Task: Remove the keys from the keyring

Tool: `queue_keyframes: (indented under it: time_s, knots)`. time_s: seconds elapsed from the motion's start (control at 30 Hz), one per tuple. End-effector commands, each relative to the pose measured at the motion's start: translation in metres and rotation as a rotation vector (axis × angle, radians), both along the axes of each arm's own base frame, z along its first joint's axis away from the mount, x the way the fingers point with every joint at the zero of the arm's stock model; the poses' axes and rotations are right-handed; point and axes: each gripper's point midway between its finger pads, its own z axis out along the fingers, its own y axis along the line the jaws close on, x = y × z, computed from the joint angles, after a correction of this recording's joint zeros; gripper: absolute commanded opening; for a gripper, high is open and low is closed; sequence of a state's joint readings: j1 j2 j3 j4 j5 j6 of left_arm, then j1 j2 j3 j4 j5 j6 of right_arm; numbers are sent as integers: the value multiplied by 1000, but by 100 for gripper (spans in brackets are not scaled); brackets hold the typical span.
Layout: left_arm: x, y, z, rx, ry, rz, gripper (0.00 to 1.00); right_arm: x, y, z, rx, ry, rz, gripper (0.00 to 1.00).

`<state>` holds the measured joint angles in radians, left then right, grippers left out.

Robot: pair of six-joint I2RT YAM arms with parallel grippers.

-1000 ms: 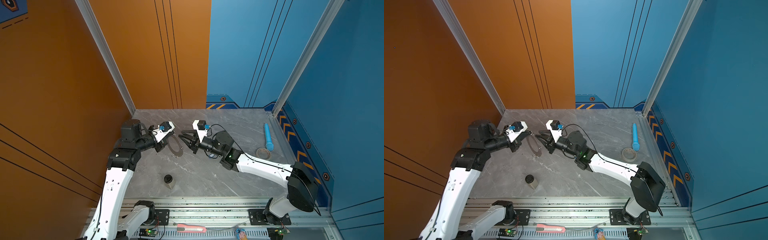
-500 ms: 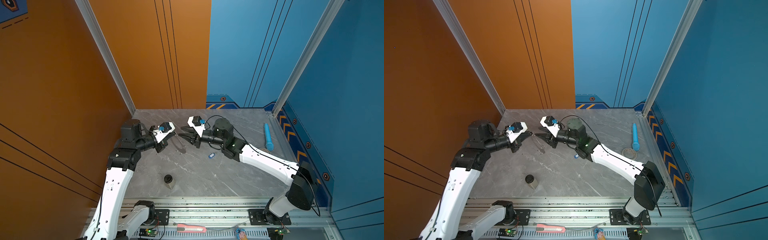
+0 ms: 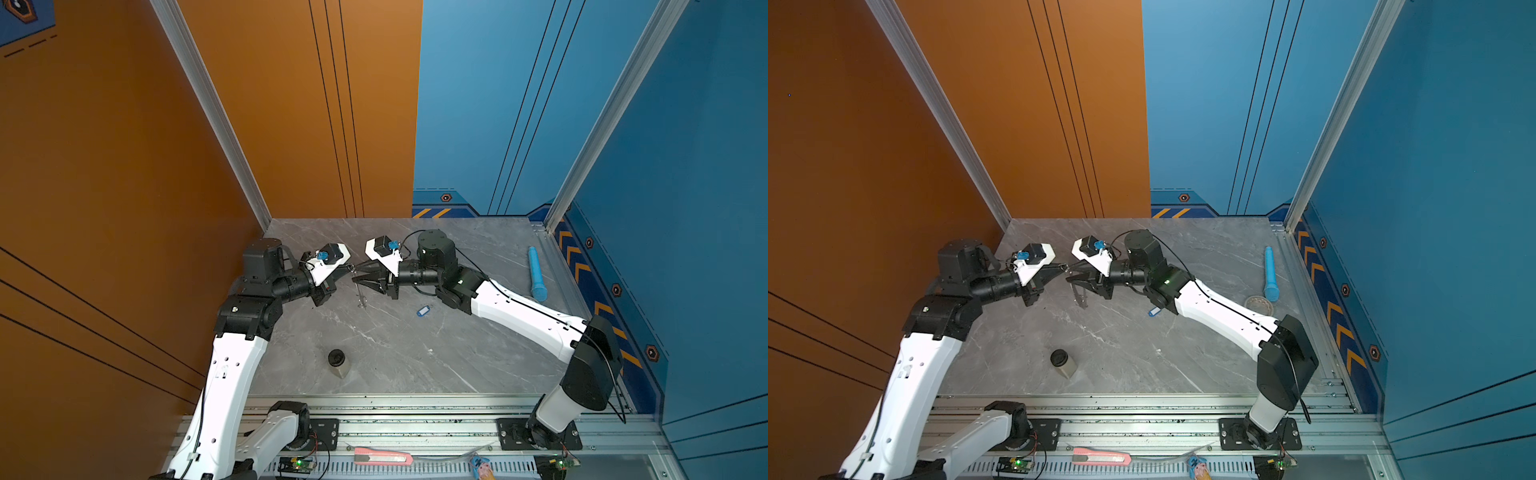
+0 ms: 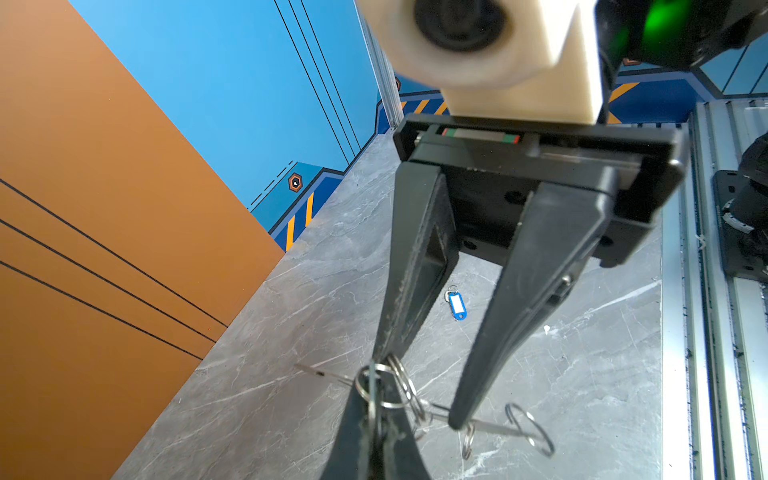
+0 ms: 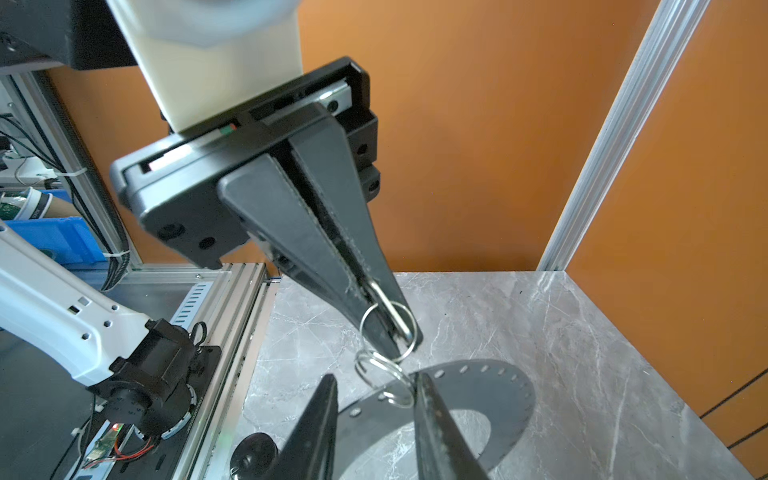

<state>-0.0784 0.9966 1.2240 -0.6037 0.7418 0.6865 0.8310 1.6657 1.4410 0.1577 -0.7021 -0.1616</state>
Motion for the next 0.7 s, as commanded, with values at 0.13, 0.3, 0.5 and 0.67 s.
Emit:
queue_keyframes:
  time_s: [0.13, 0.3, 0.5, 0.67]
  knots:
    - [-2, -2, 14, -26, -6, -15, 0, -6, -2, 9, 6, 3, 45, 19]
    - [0, -2, 13, -25, -2, -13, 0, -4, -3, 9, 7, 10, 40, 13]
    - [4, 5, 13, 6, -18, 30, 0, 0, -5, 8, 7, 14, 10, 0]
    - [9, 18, 10, 61, -50, 109, 0, 15, -13, 17, 93, 65, -86, 0]
